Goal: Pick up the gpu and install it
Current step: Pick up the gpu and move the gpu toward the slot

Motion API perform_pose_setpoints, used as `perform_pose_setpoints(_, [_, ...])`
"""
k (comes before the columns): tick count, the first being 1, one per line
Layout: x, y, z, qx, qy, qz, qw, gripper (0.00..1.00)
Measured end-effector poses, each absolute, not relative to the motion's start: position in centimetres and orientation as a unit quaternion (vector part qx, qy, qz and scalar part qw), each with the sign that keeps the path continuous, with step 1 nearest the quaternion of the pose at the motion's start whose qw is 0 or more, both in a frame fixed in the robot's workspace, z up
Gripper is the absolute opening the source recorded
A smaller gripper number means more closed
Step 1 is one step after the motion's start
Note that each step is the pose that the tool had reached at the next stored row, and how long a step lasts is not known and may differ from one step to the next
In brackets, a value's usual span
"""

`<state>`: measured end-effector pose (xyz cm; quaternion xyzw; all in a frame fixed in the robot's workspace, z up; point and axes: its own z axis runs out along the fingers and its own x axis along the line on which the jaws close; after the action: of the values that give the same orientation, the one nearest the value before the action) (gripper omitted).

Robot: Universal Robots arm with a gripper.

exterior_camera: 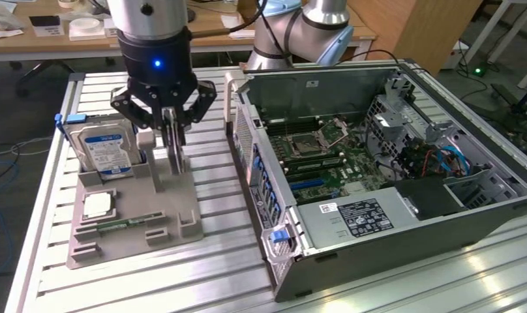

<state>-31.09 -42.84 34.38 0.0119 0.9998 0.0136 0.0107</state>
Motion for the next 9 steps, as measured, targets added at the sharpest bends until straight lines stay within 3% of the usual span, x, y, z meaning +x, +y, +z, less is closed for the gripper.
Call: perform_pose_setpoints(9, [-31.1, -42.8, 38.1, 0.012, 1.000, 0.014, 0.011, 0.28])
